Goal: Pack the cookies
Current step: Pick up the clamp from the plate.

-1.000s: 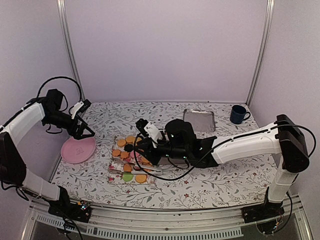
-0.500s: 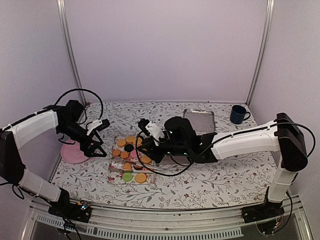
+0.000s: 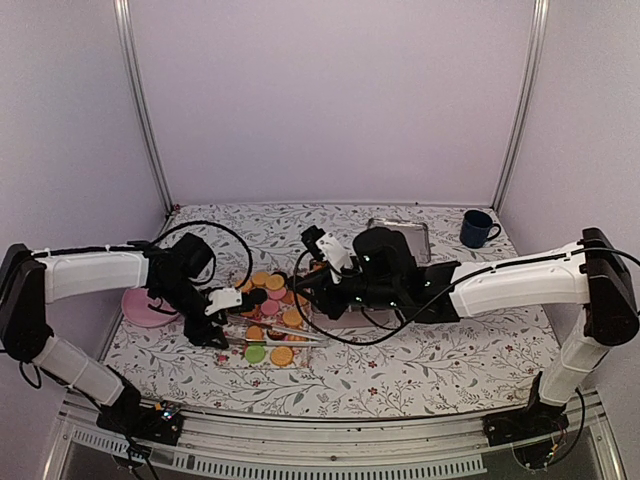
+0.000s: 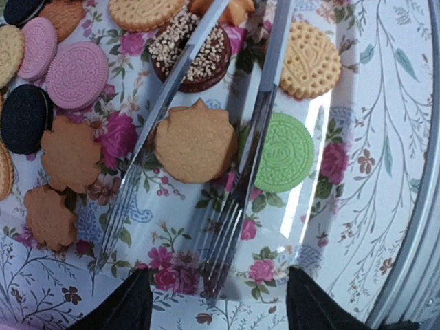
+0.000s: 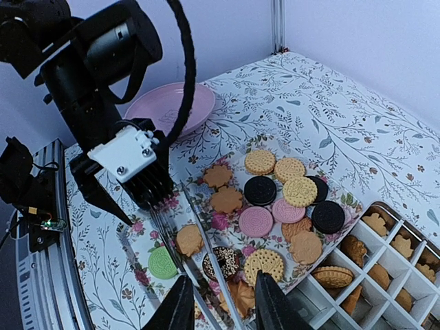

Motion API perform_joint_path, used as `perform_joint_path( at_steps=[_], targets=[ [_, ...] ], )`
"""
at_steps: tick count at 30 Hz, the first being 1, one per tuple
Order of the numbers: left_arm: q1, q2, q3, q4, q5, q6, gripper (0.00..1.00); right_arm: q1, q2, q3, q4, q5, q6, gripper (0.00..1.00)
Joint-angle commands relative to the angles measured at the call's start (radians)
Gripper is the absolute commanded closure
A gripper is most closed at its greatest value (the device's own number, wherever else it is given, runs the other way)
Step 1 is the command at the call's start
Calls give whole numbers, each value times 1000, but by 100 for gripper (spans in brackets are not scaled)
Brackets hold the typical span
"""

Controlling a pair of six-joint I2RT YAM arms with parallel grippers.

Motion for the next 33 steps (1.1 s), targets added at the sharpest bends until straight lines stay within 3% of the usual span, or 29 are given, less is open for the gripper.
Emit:
perform_joint_path(
  at_steps=[1, 6, 10, 22, 26, 33],
  targets=[
    [-68, 0, -43, 137, -120, 25, 39, -13, -67, -38, 36, 37, 41, 69],
    [-107, 23, -48, 176, -175, 50, 54, -14, -85, -55, 42, 34, 61, 72],
    [-124, 33, -55, 185, -188, 63, 58, -14, -94, -72, 50, 25, 79, 73],
    [-153, 16, -59, 105, -103, 95, 81, -14, -101, -79, 62, 33, 86, 75],
    [-154, 10, -62, 96, -108, 105, 100, -14, -99, -73, 66, 31, 85, 75],
    [-154, 9, -40, 68, -92, 94, 100, -14, -118, -73, 64, 37, 81, 73]
  ],
)
